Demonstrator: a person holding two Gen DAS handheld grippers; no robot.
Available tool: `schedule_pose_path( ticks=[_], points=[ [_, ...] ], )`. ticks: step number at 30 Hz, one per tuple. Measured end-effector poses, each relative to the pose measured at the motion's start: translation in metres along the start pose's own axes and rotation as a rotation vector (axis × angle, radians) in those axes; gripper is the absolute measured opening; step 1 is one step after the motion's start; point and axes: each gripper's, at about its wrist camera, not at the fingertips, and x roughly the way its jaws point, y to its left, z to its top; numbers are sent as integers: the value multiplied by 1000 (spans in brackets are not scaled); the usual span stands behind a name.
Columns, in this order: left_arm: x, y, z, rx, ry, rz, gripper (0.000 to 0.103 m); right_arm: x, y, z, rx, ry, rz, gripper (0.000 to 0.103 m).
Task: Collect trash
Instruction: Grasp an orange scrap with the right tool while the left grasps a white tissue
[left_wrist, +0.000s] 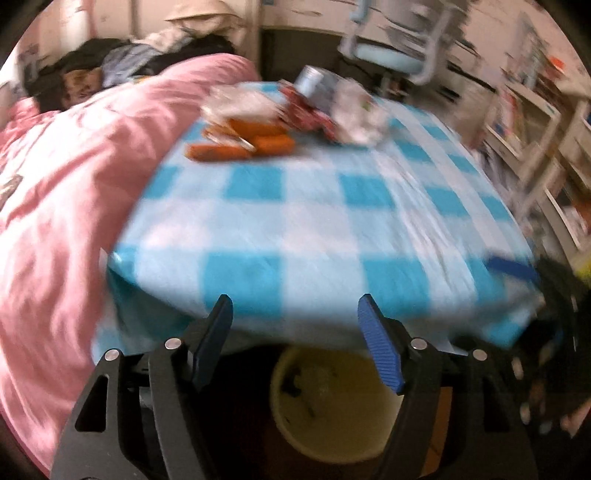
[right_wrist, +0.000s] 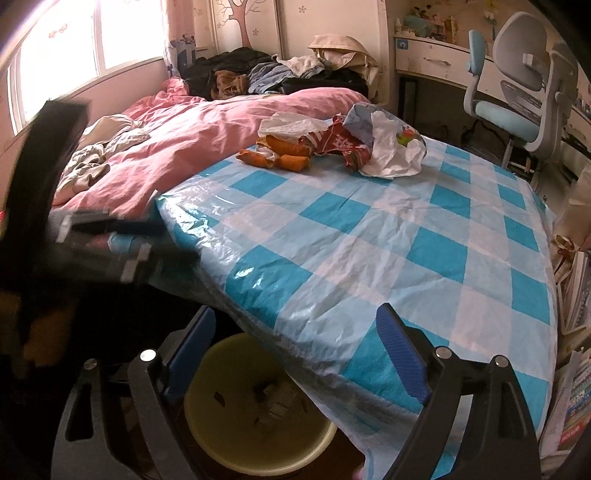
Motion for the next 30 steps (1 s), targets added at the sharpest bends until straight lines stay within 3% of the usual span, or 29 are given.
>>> schedule_pose_path(
  ticks=[7,13,19,22,25,28,30],
  points=[
    [31,52,73,-148,-77,118,72,2,0,3,1,0,0,87],
    [77,80,126,-234,-70,175,74,8,2,9,-3,9,19,88],
    [132,80,155,-212,22,170,77,13,10,14,-35,14,35,88],
    [145,66,162,-132,31,181,80,14,11,16,-39,13,43,89],
    [144,48,159,-64,42,112,78,15,11,17,-36,14,45,89],
    [138,26,153,21,49,-46,70,14,10,17,-26,10,40,89],
    [129,11,147,75,54,-208,69,13,8,17,-17,7,40,89]
  ],
)
